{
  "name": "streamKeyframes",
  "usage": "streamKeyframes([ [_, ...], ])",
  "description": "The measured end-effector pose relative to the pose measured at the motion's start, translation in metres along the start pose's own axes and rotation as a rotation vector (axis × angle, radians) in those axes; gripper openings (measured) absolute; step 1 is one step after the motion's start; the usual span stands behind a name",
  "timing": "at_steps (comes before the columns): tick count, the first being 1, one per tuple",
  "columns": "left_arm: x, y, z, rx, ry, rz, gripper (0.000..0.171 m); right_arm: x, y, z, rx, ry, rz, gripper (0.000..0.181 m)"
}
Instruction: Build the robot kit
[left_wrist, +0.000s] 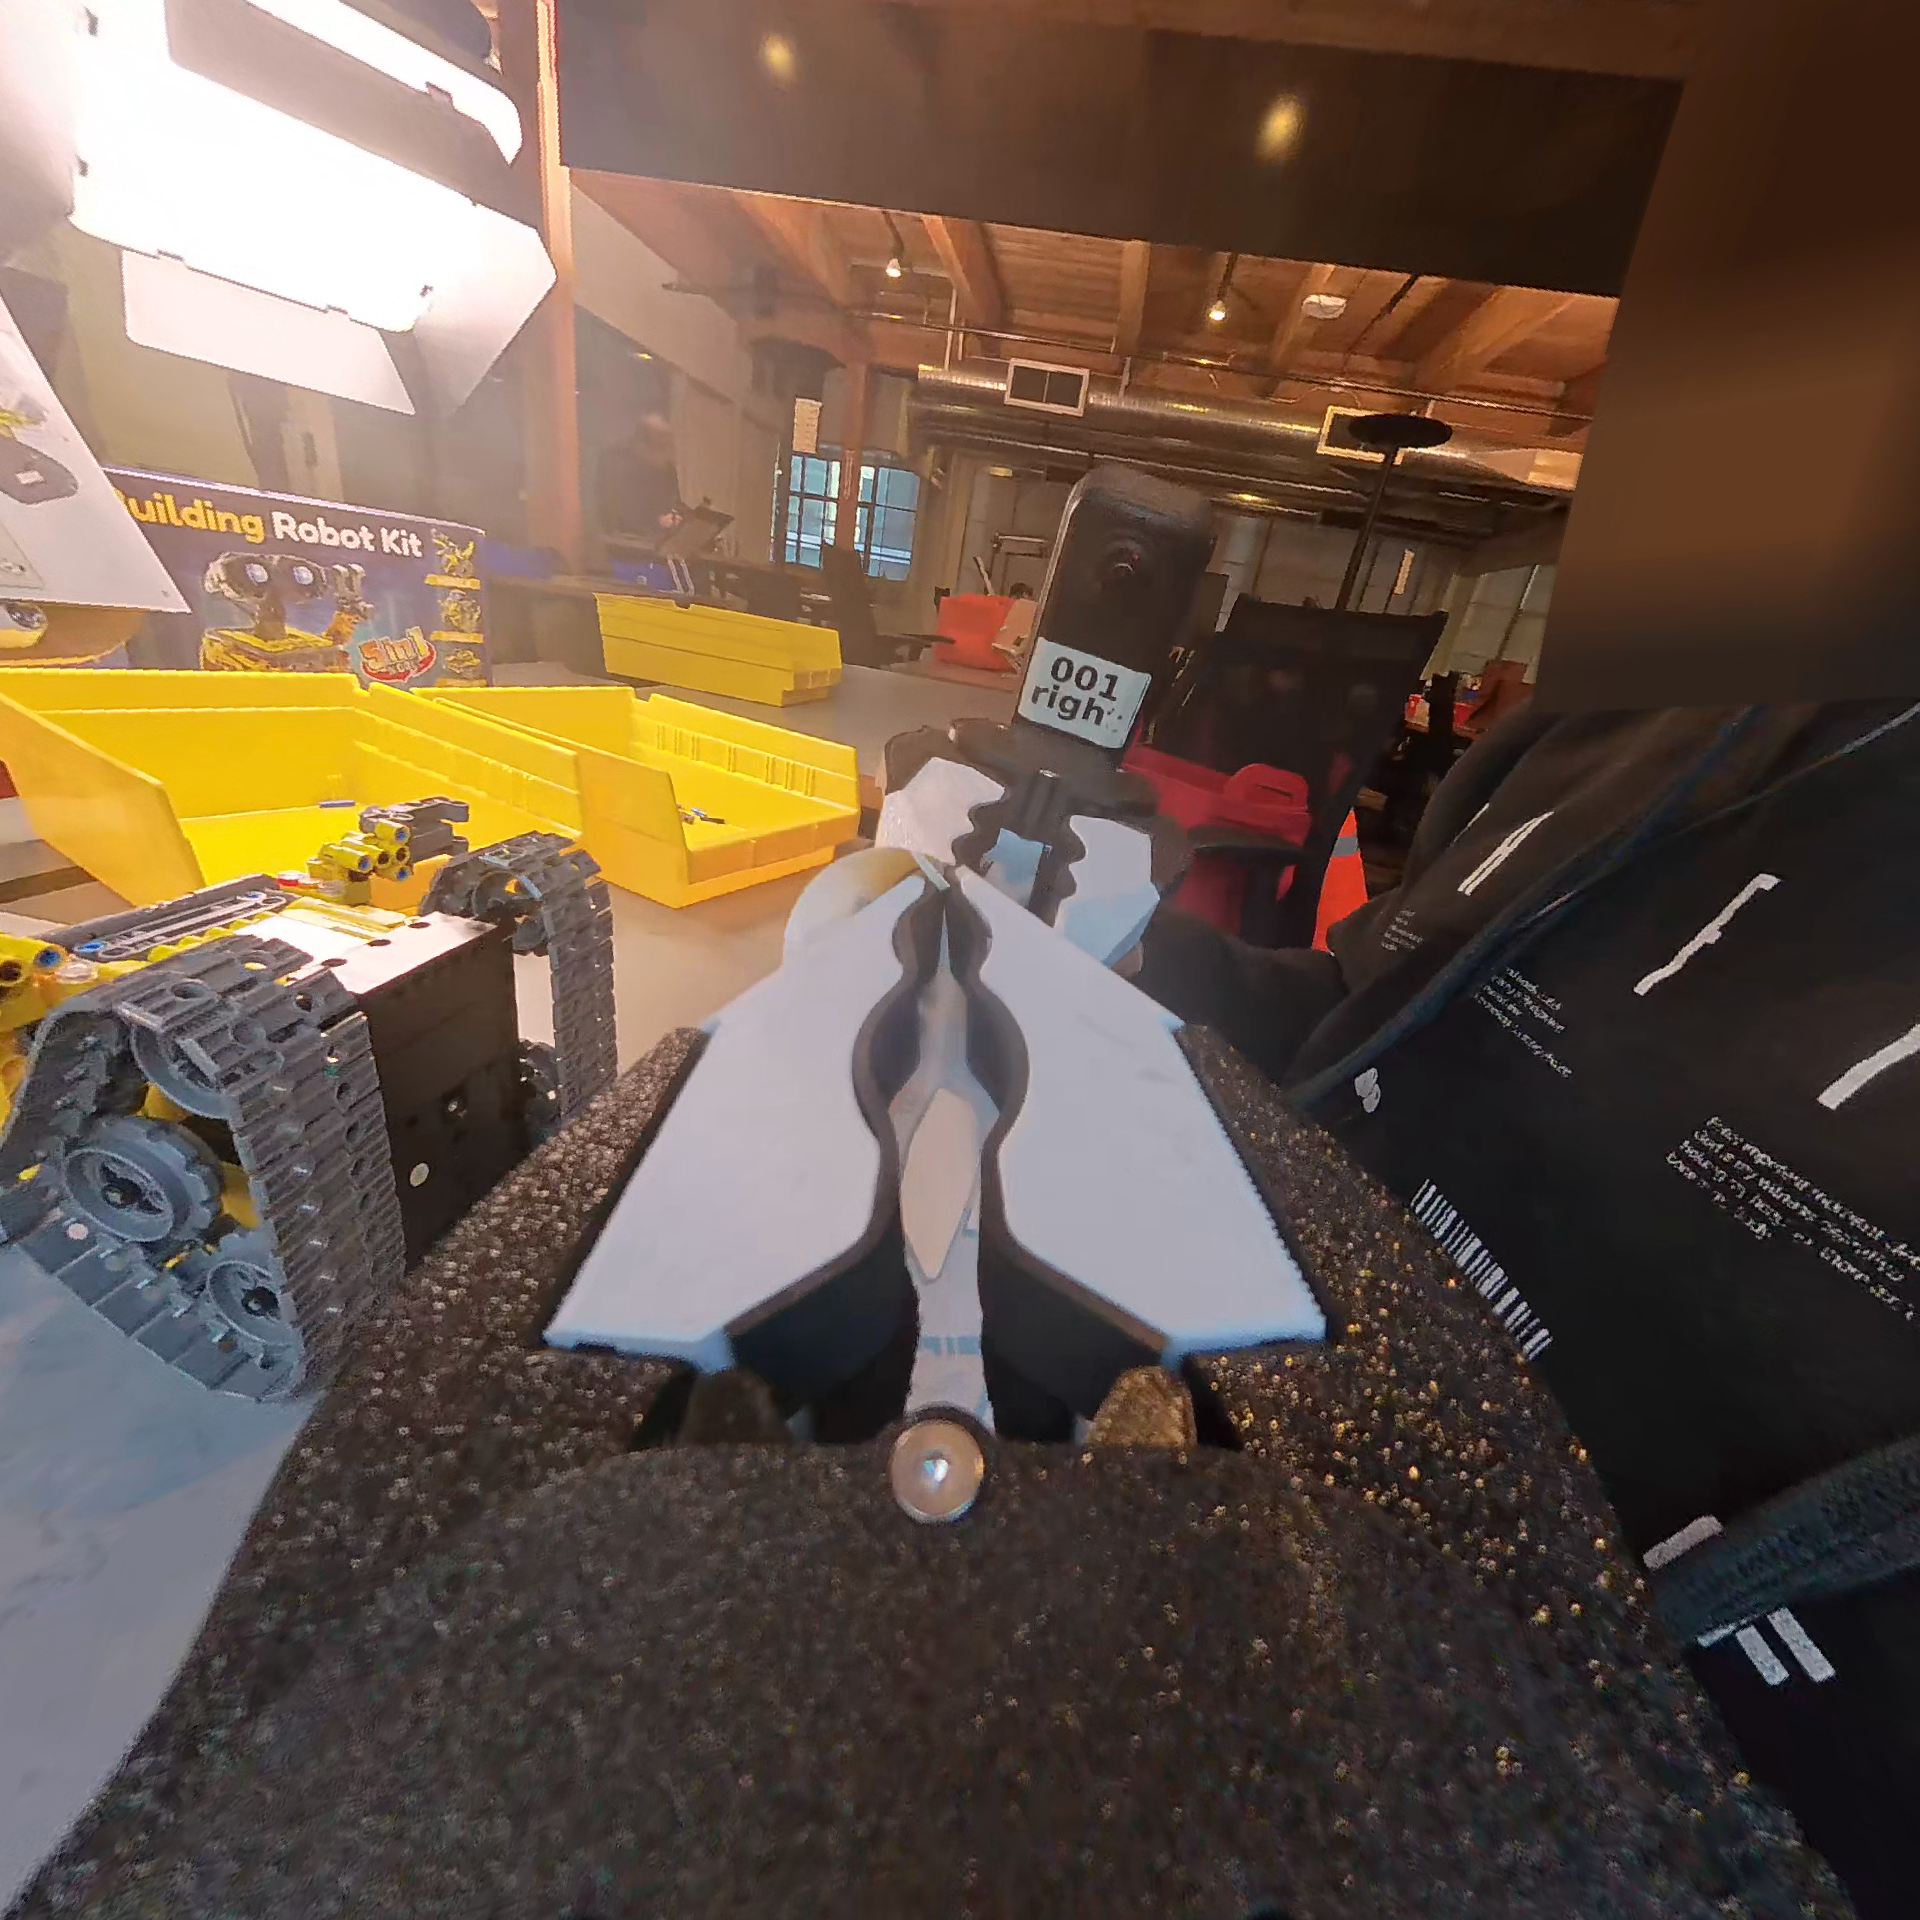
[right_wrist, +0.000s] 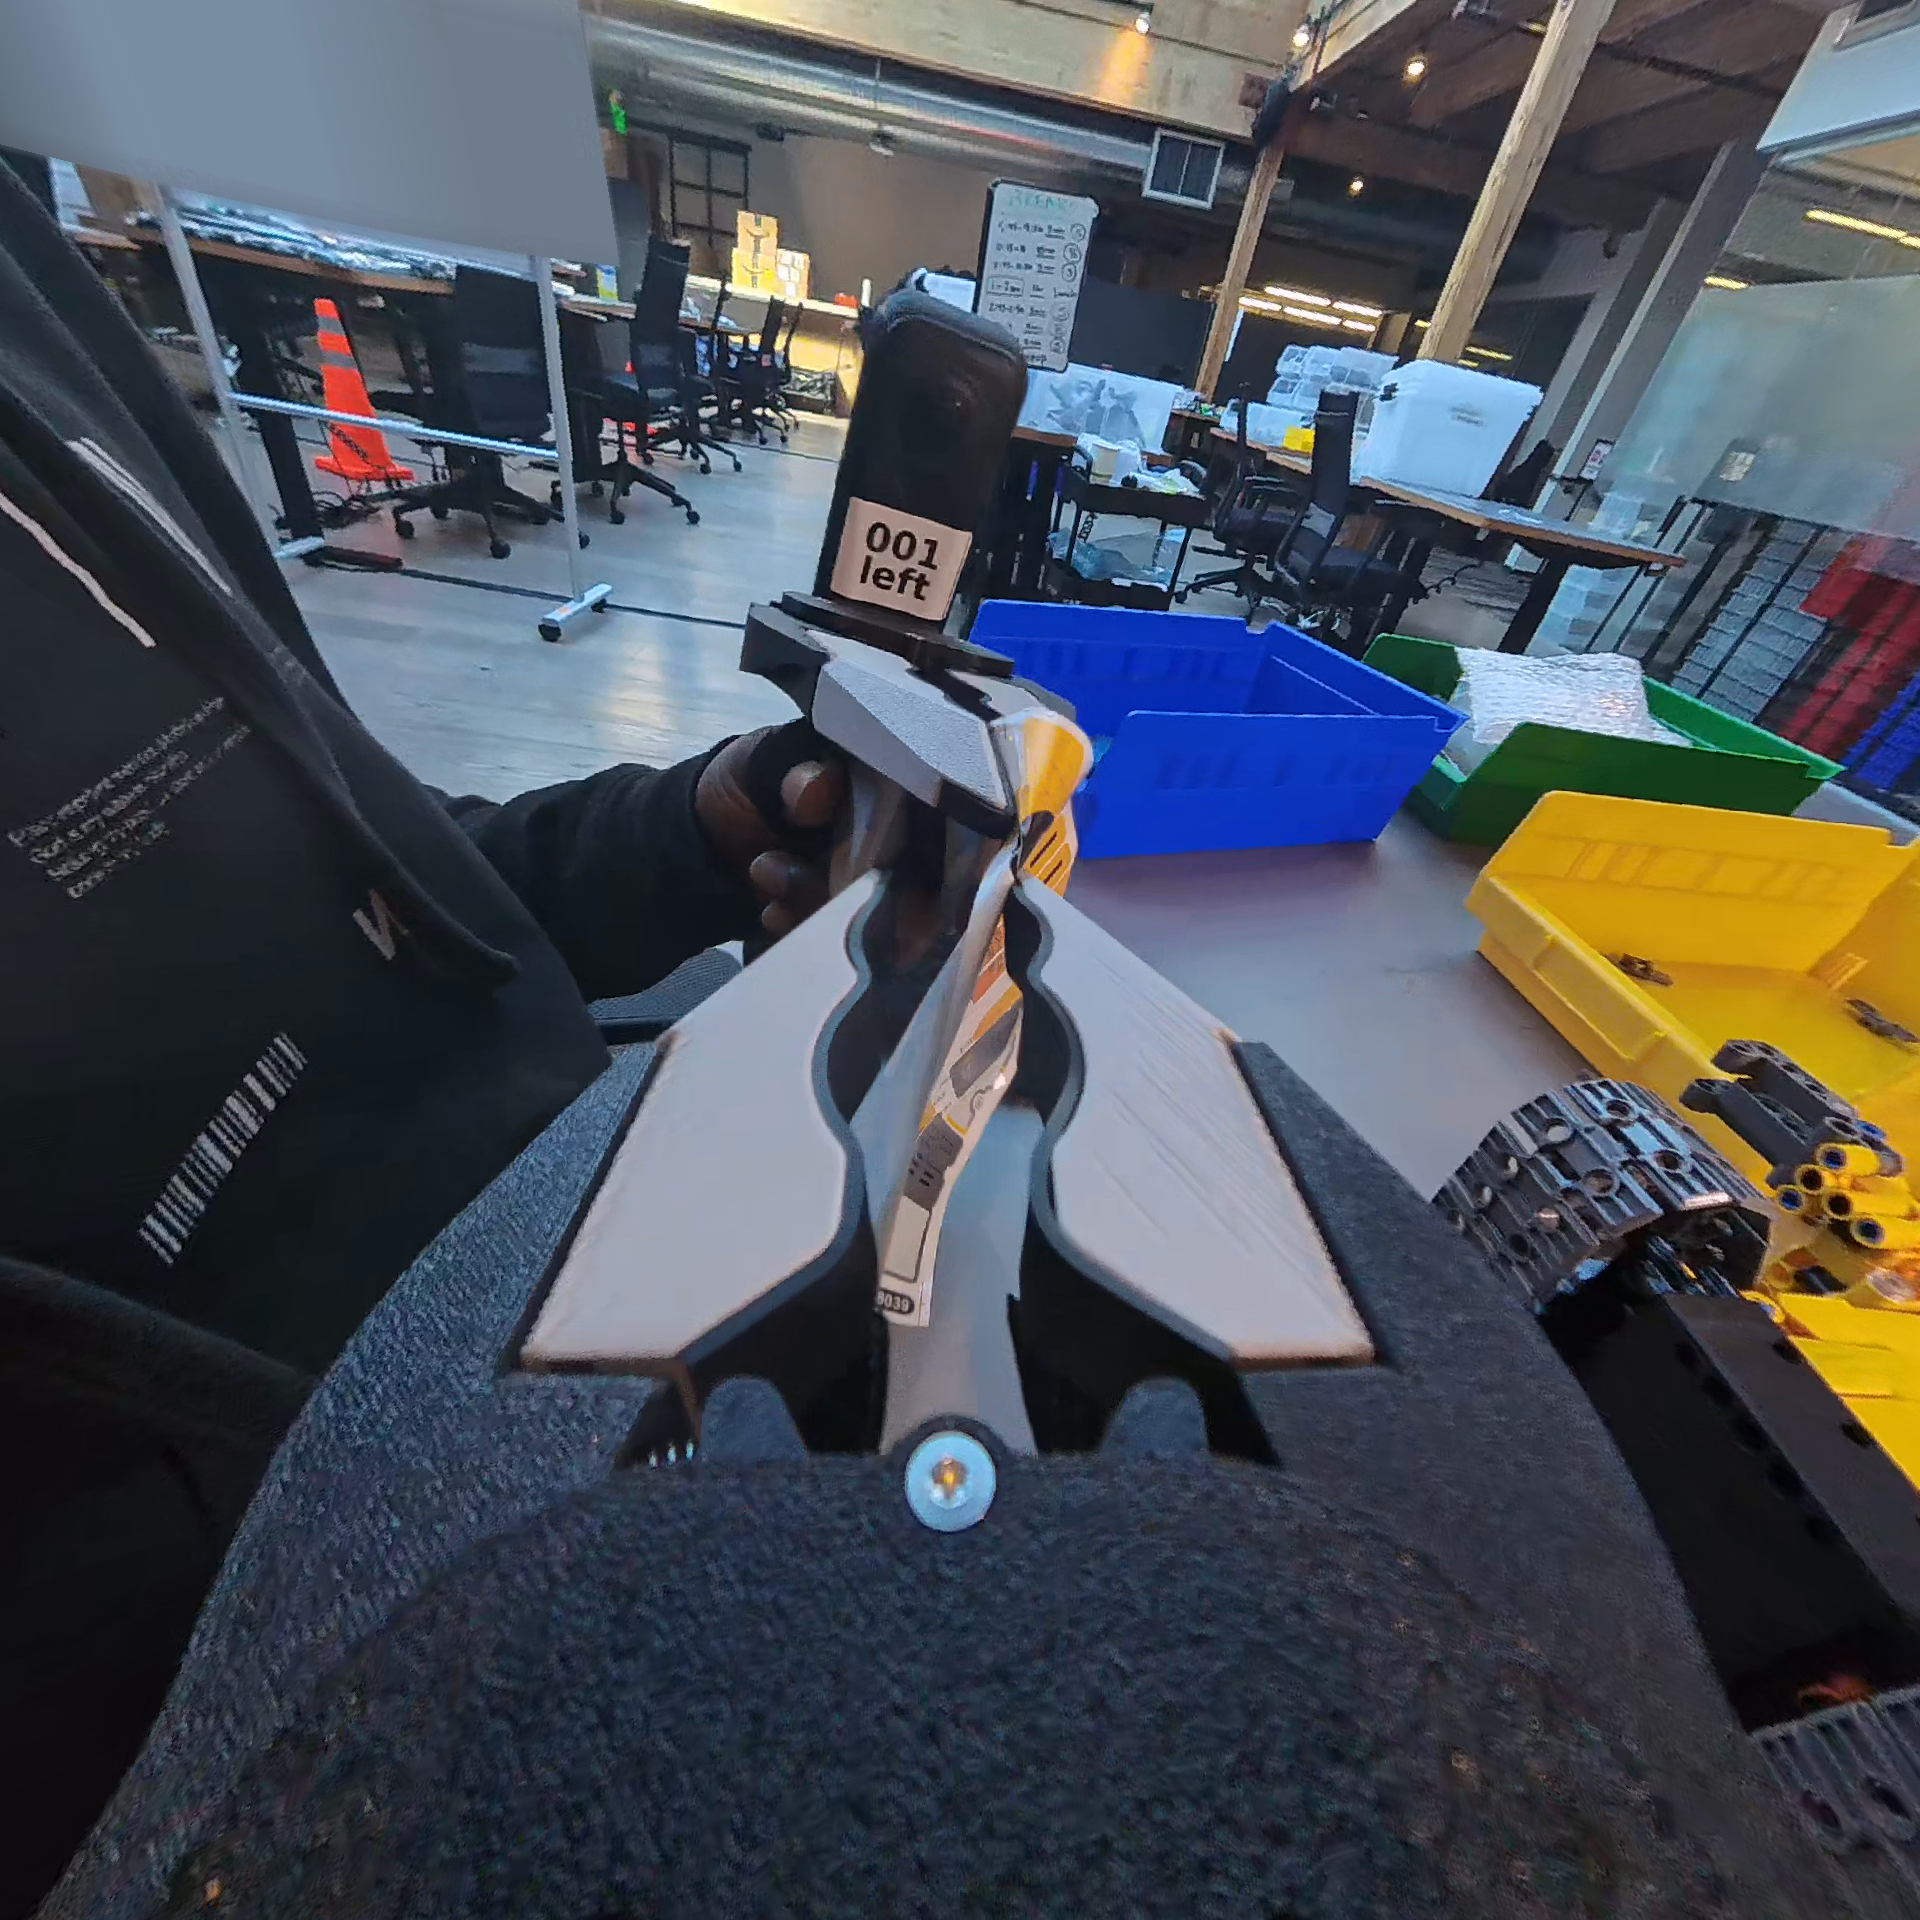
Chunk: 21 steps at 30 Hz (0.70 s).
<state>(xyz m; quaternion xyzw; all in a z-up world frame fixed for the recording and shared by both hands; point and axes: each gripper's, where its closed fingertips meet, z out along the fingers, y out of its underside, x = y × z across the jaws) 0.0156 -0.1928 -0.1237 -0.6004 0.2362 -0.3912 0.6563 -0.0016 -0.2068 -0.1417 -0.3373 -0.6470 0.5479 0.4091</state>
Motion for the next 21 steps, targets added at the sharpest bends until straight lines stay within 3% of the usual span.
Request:
streamKeyframes([
  [6, -0.001, 0.011, 0.003, -0.061, 0.017, -0.051, 0.0, -0.001, 0.011, -0.01, -0.114, -0.067, -0.037, 0.017],
  [10, -0.006, 0.019, 0.002, -0.101, -0.001, -0.067, 0.0, 0.005, 0.003, -0.019, -0.141, -0.076, -0.085, 0.021],
  [16, -0.003, 0.023, 0.005, -0.125, 0.013, -0.053, 0.0, 0.01, 0.009, -0.02, -0.252, -0.121, -0.16, 0.01],
  [21, 0.0, 0.03, 0.005, -0.188, 0.02, 0.025, 0.0, 0.004, 0.014, -0.02, -0.256, -0.23, -0.081, 0.006],
])
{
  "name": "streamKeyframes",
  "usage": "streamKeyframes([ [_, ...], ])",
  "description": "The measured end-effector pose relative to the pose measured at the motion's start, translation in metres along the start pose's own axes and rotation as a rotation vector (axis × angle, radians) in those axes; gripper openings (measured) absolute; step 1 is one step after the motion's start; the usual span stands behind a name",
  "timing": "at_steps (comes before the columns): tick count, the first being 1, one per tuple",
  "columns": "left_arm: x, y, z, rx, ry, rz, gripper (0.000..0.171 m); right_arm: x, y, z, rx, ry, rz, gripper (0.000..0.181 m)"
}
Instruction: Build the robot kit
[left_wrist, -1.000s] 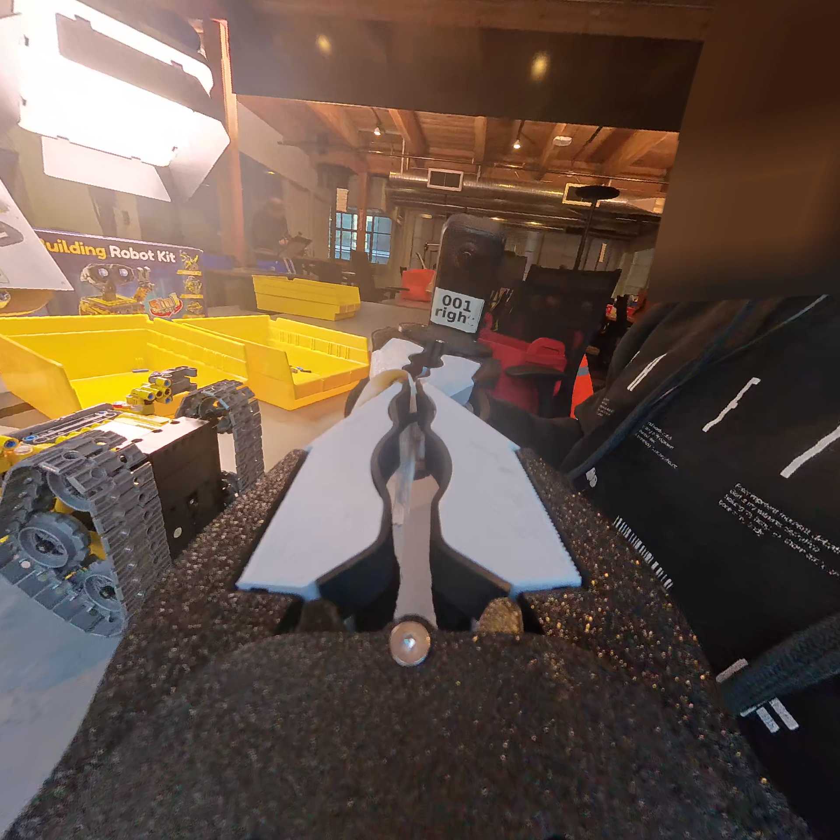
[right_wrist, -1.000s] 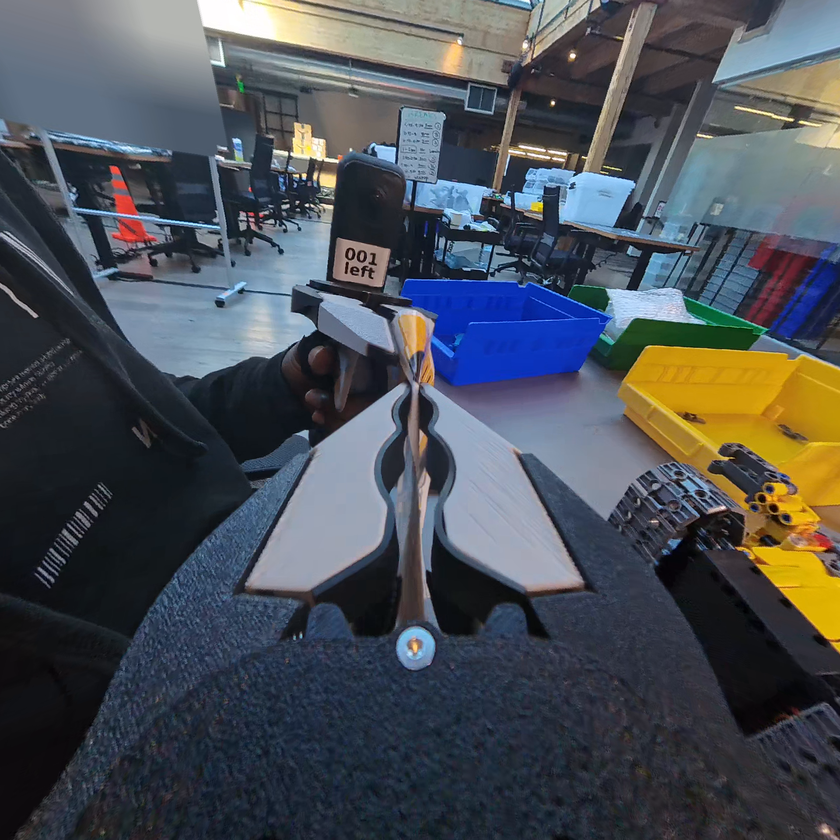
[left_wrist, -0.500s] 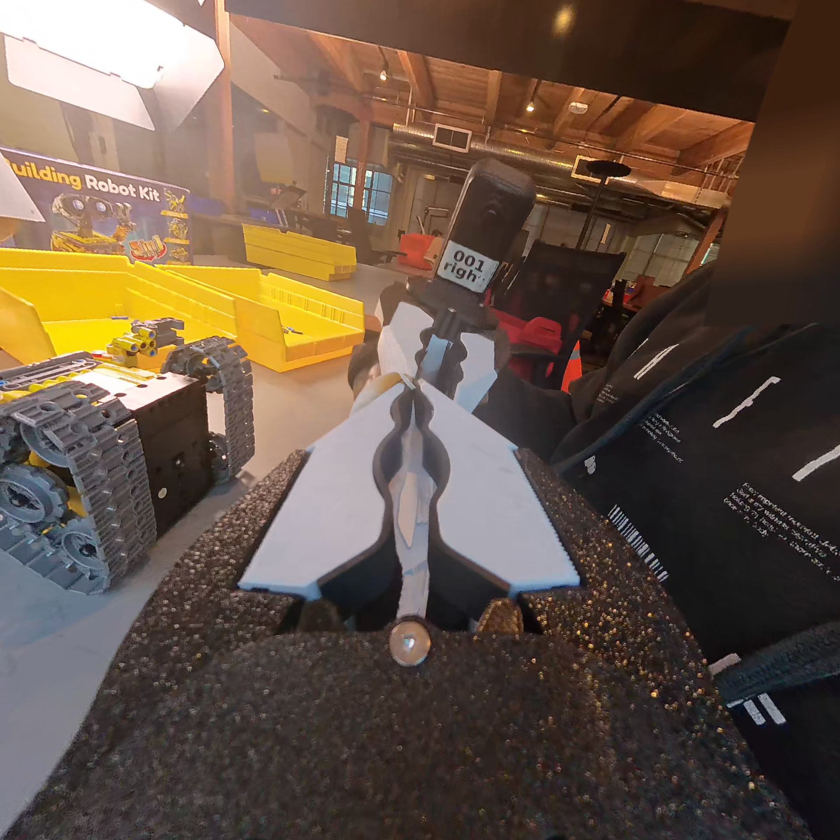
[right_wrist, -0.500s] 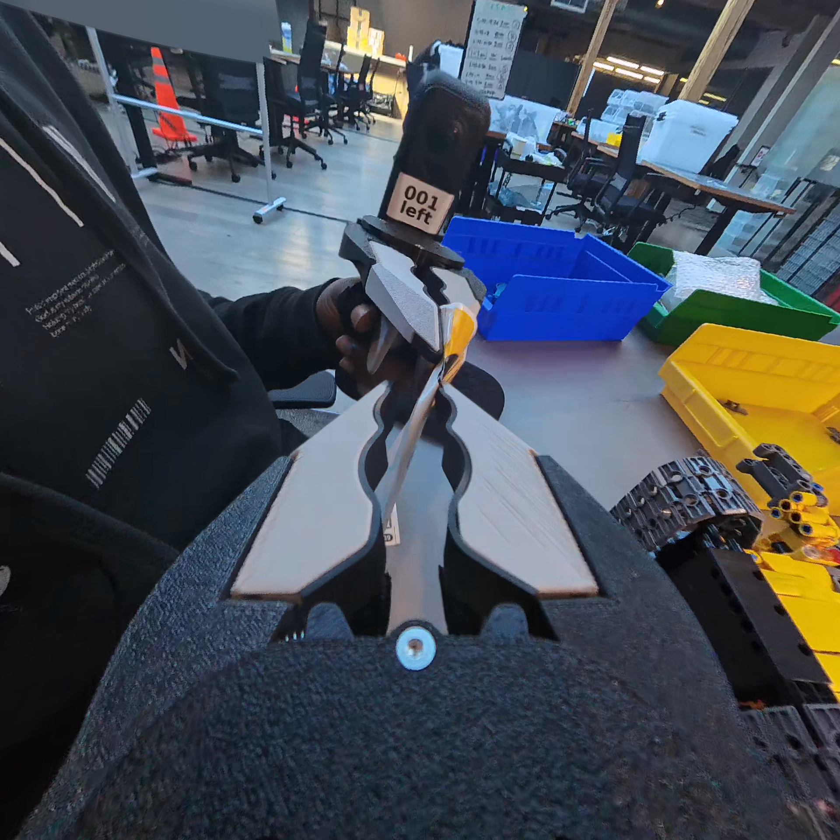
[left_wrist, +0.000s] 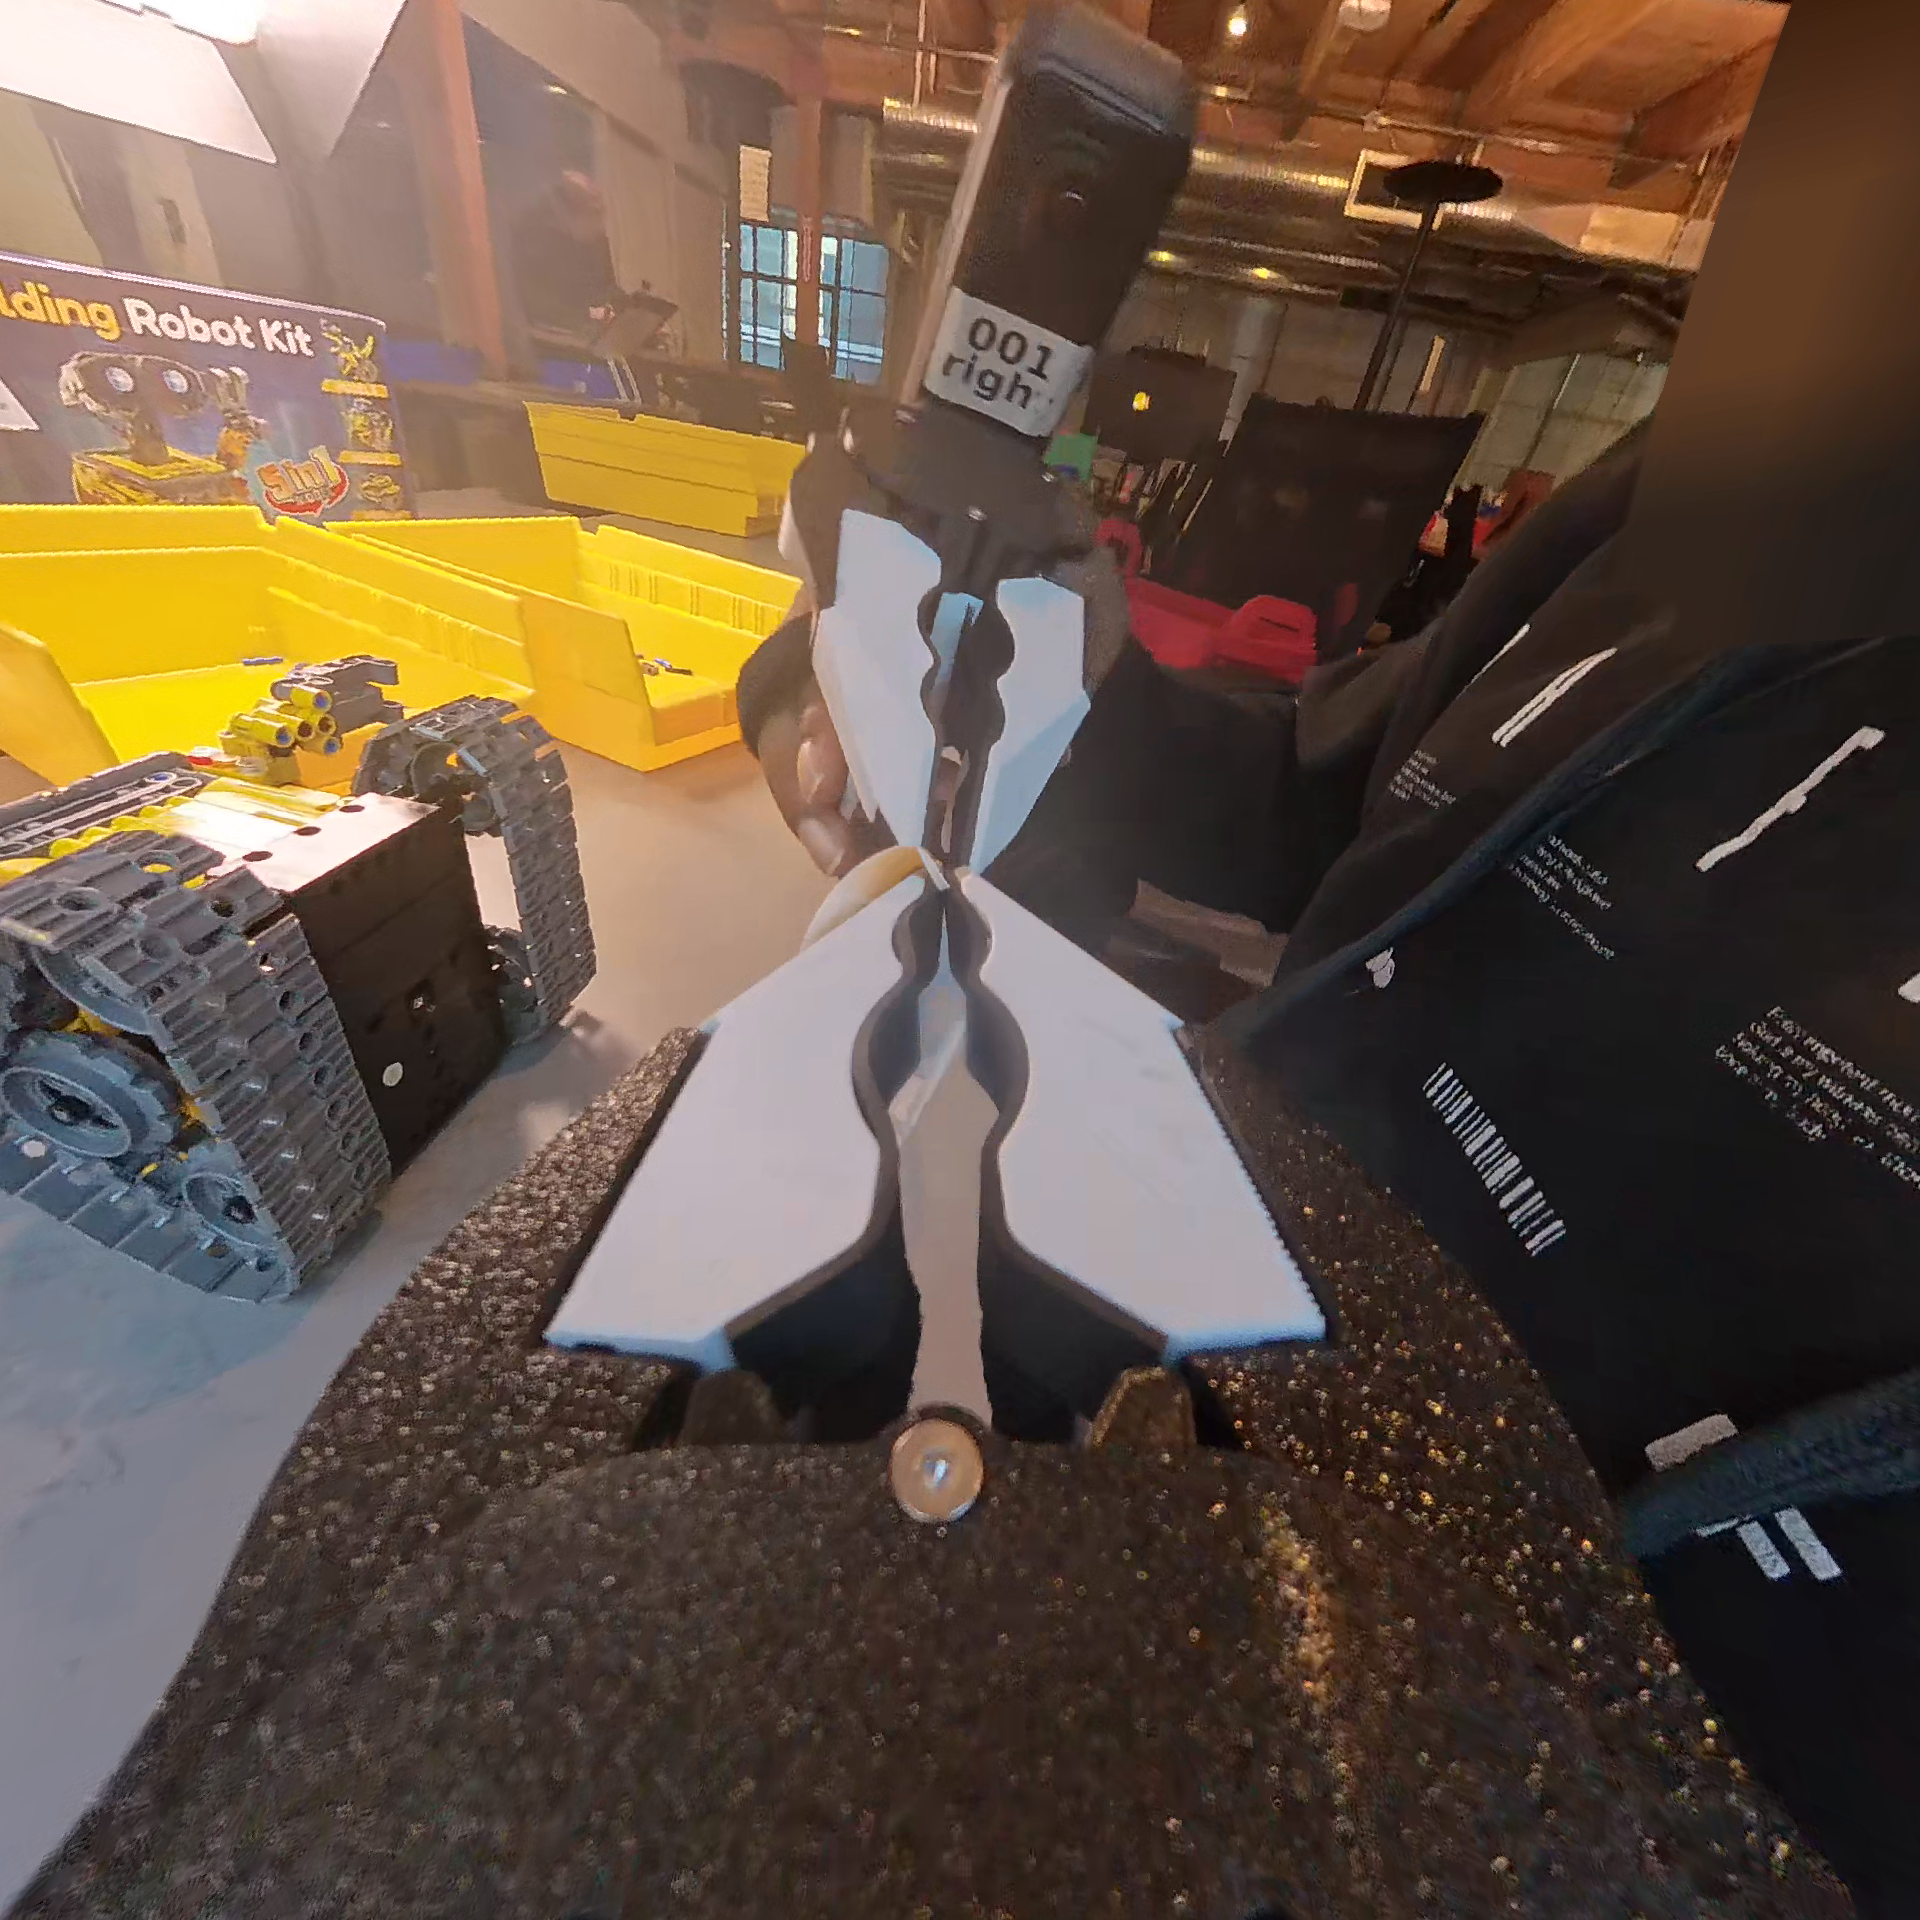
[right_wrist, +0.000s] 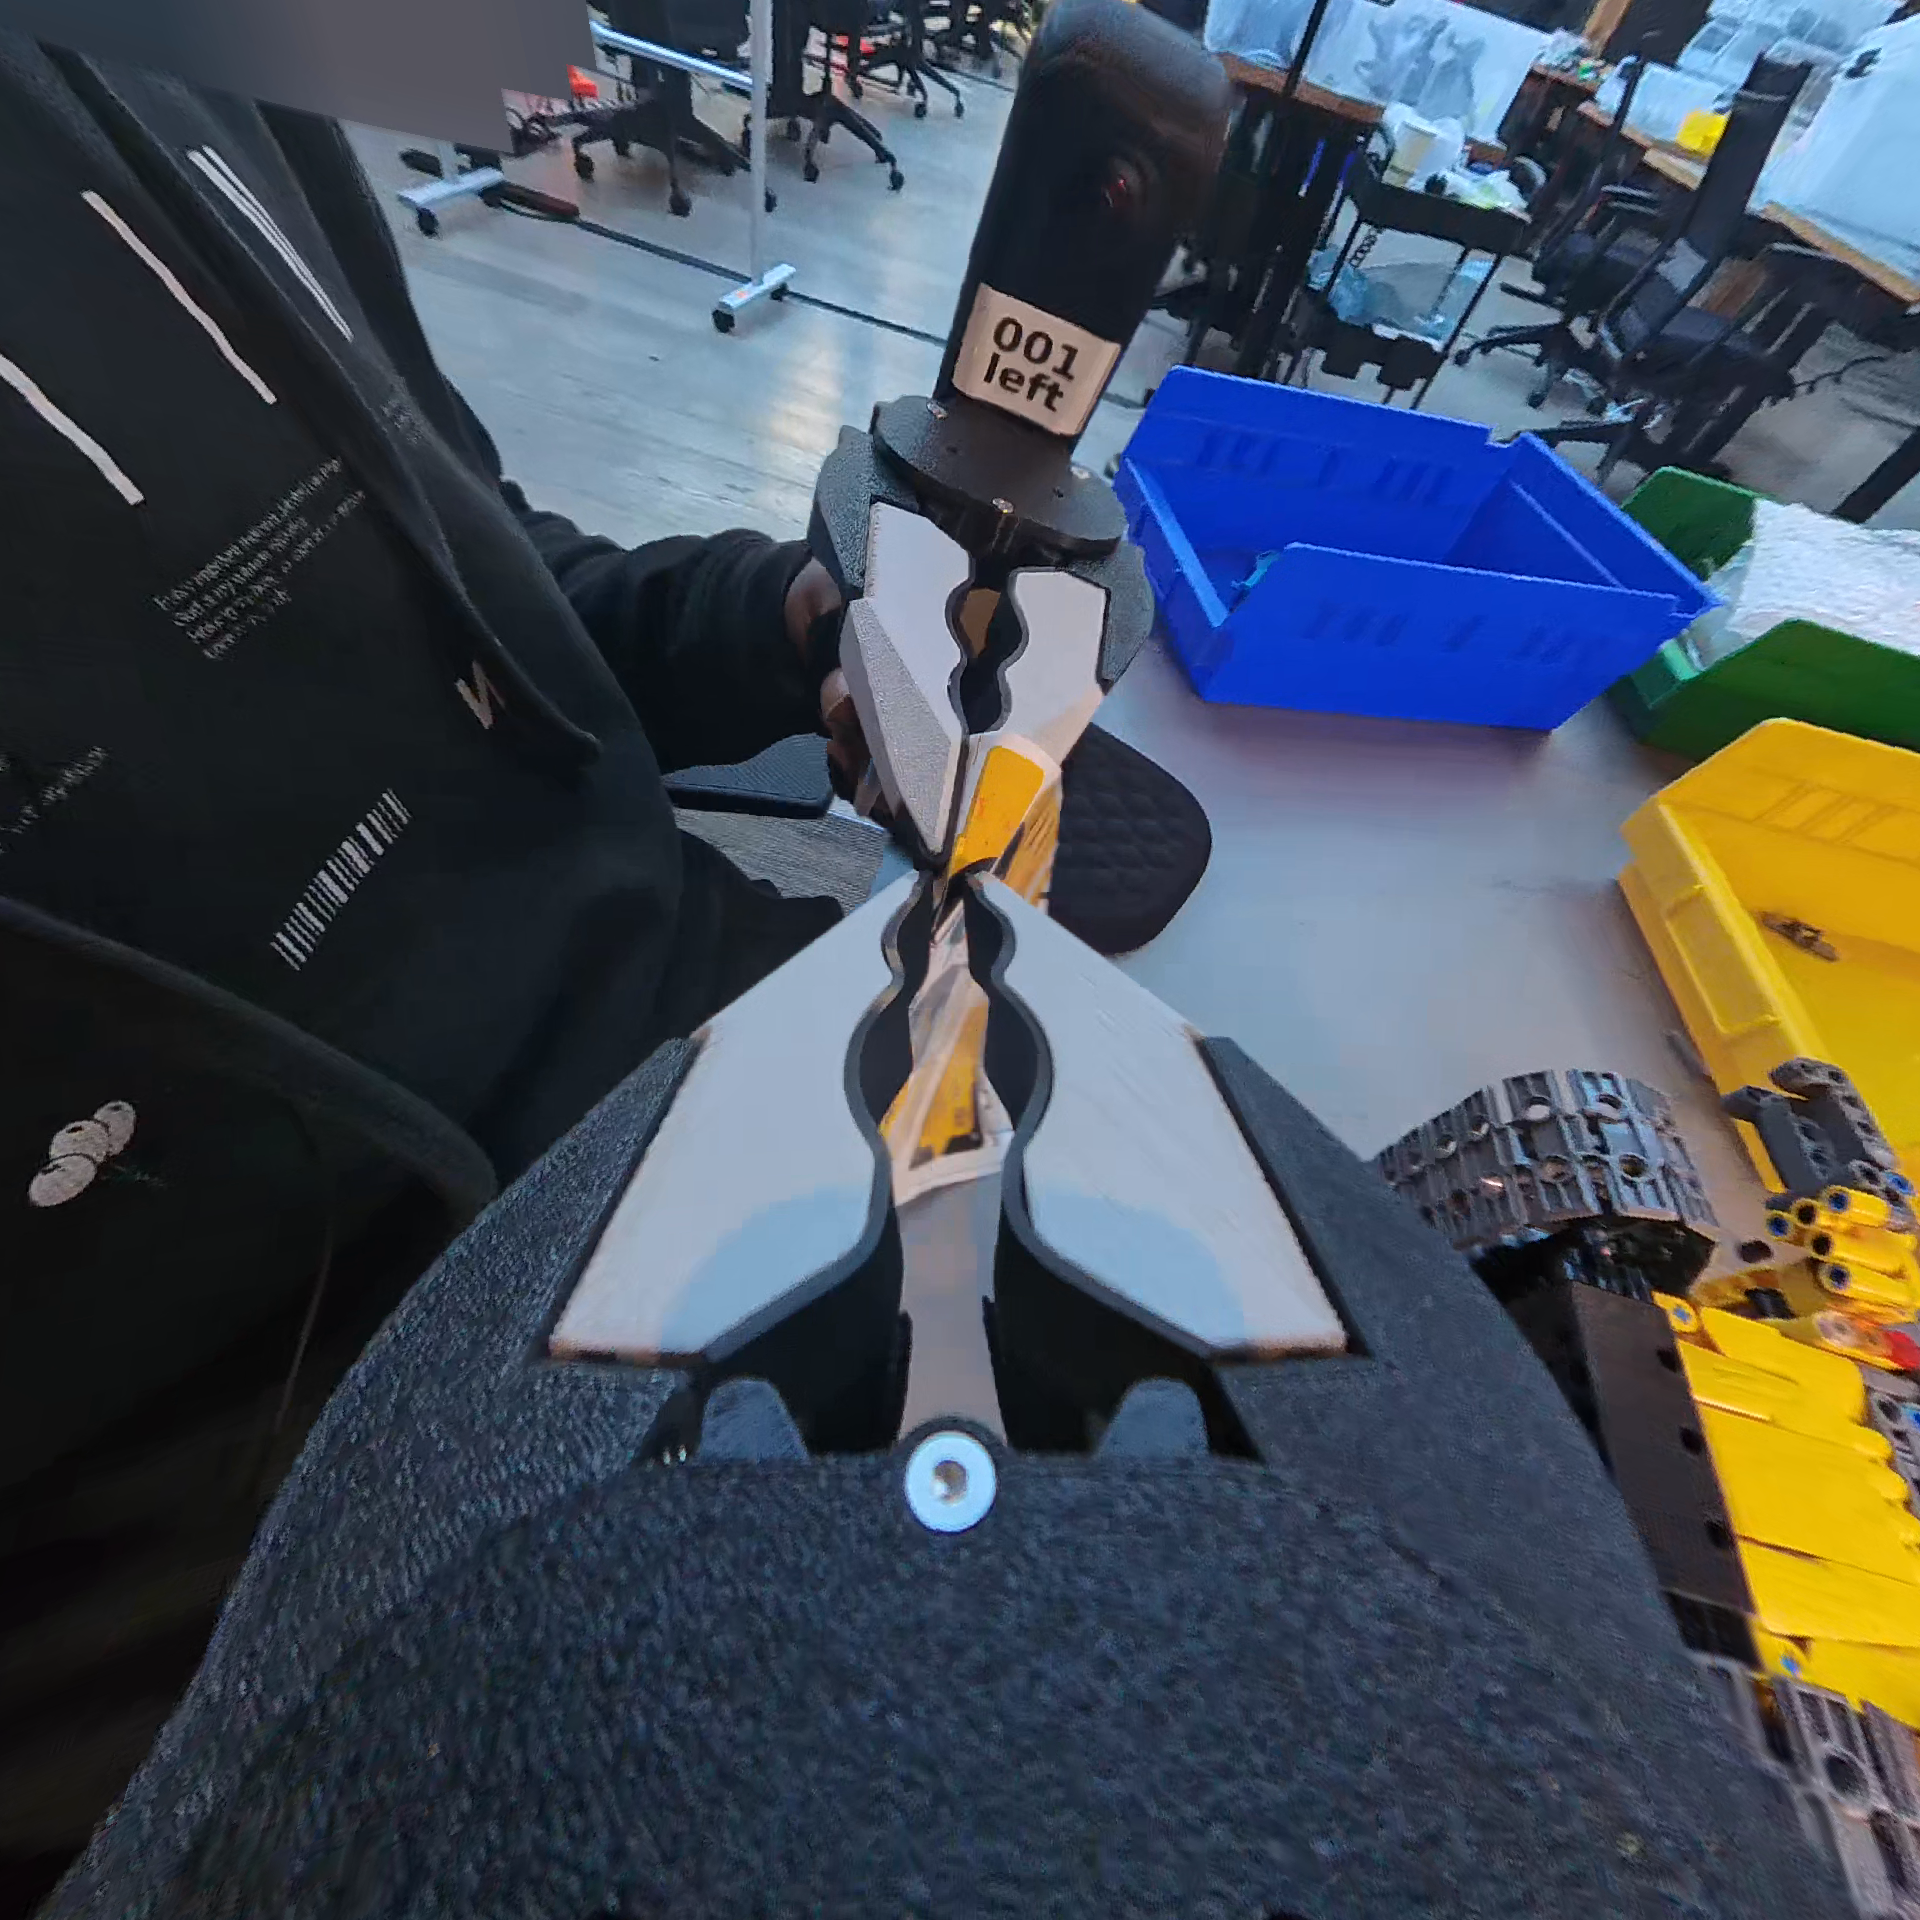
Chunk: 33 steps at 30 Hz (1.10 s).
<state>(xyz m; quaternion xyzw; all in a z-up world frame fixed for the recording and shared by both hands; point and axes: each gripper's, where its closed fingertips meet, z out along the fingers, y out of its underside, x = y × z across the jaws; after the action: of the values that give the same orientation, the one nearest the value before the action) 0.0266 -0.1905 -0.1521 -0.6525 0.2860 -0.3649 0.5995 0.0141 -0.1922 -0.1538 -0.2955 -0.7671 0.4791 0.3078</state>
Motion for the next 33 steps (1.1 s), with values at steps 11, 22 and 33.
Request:
streamKeyframes([
  [11, 0.003, 0.016, 0.005, -0.187, 0.016, 0.2, 0.0, -0.01, 0.013, -0.001, 0.019, -0.251, 0.211, 0.003],
  [22, 0.002, 0.02, 0.003, -0.191, 0.003, 0.192, 0.0, -0.008, 0.015, -0.002, 0.016, -0.274, 0.234, 0.0],
  [33, 0.002, 0.018, 0.0, -0.171, -0.006, 0.176, 0.0, -0.001, 0.013, -0.005, 0.007, -0.173, 0.173, 0.005],
])
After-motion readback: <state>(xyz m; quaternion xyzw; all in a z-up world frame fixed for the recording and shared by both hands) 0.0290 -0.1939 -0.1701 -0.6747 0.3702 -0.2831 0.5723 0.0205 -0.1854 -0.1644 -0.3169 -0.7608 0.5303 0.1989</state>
